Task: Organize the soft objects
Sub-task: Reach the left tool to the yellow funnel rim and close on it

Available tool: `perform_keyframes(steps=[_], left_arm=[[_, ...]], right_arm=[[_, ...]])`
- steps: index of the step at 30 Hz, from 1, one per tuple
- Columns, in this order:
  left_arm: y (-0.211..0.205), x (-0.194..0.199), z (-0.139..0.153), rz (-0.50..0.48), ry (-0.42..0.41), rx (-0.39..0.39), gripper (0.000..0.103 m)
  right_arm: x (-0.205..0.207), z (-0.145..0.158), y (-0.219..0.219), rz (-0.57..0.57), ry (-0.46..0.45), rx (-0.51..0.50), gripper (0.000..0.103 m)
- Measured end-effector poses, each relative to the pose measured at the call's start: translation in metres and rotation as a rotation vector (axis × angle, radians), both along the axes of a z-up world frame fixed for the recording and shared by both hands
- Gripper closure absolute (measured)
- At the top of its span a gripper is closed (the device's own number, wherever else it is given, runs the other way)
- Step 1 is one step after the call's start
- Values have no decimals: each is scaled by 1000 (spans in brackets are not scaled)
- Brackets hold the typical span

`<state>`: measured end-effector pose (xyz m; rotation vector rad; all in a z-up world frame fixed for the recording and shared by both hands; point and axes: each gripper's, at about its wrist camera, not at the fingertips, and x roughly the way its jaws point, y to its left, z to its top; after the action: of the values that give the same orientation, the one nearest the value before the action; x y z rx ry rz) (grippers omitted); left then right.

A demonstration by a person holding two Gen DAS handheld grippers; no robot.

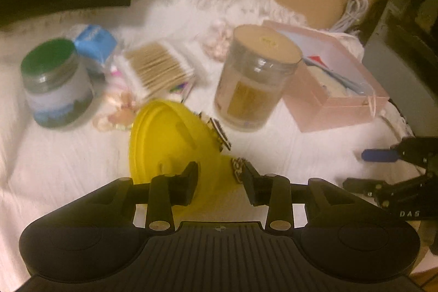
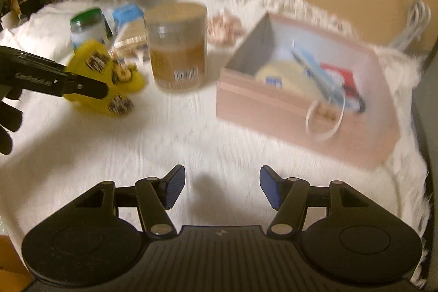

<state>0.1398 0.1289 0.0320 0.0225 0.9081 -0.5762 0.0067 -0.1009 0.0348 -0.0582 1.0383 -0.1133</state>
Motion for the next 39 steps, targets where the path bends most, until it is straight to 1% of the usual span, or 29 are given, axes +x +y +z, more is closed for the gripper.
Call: perform_keyframes(steps=[4, 6, 8, 10, 13, 15, 17, 18, 19, 20, 22, 25, 27, 29, 30, 32, 34, 36, 37, 39], left_arm=[[3, -2, 12, 47, -17, -96, 64], [3, 0, 18, 72, -23, -121, 64], [1, 7, 21, 124, -12, -124, 64], [-1, 17, 17, 178, -1, -109, 64], [-4, 28, 7, 226, 10, -88, 64], [-2, 31, 3, 235, 24, -92, 68], [0, 31, 0, 232, 27, -81, 77], [3, 31, -1, 229, 46, -93, 78], [7, 32, -3, 229, 82, -131, 79], [11, 31, -5, 236, 107, -161, 79], [18, 29, -6, 238, 114, -194, 82], [24, 19, -7, 220, 117, -223, 88], [29, 10, -4, 204, 105, -236, 90], [40, 1, 1, 201, 83, -263, 91], [46, -3, 4, 207, 67, -273, 91], [60, -10, 13, 227, 29, -293, 91], [77, -17, 22, 250, -9, -323, 91], [96, -21, 30, 284, -44, -344, 91], [107, -23, 34, 304, -62, -352, 91], [129, -25, 42, 344, -94, -371, 91]], right_arm=[[-3, -13, -4, -18, 36, 19, 42], [-4, -16, -4, -26, 31, 28, 40], [-5, -17, -3, -26, 27, 27, 38], [-5, -18, -2, -24, 20, 25, 36], [-8, -20, 0, -22, 3, 20, 33], [-11, -20, 0, -20, -8, 19, 32], [-12, -20, -1, -17, -11, 21, 32], [-13, -20, -1, -12, -10, 20, 32], [-12, -20, -1, -6, -9, 16, 33], [-10, -18, 0, 2, -10, 7, 34], [-7, -9, 3, 21, -46, -13, 34], [8, 22, 10, 67, -132, -3, 34], [30, 48, 19, 108, -179, 28, 34], [59, 71, 27, 145, -193, 66, 33], [76, 79, 32, 166, -182, 88, 29], [119, 90, 45, 193, -118, 157, 27], [163, 89, 58, 166, -30, 232, 27], [208, 76, 71, 135, 59, 270, 27], [224, 68, 79, 135, 88, 258, 27], [257, 48, 91, 121, 148, 191, 27]])
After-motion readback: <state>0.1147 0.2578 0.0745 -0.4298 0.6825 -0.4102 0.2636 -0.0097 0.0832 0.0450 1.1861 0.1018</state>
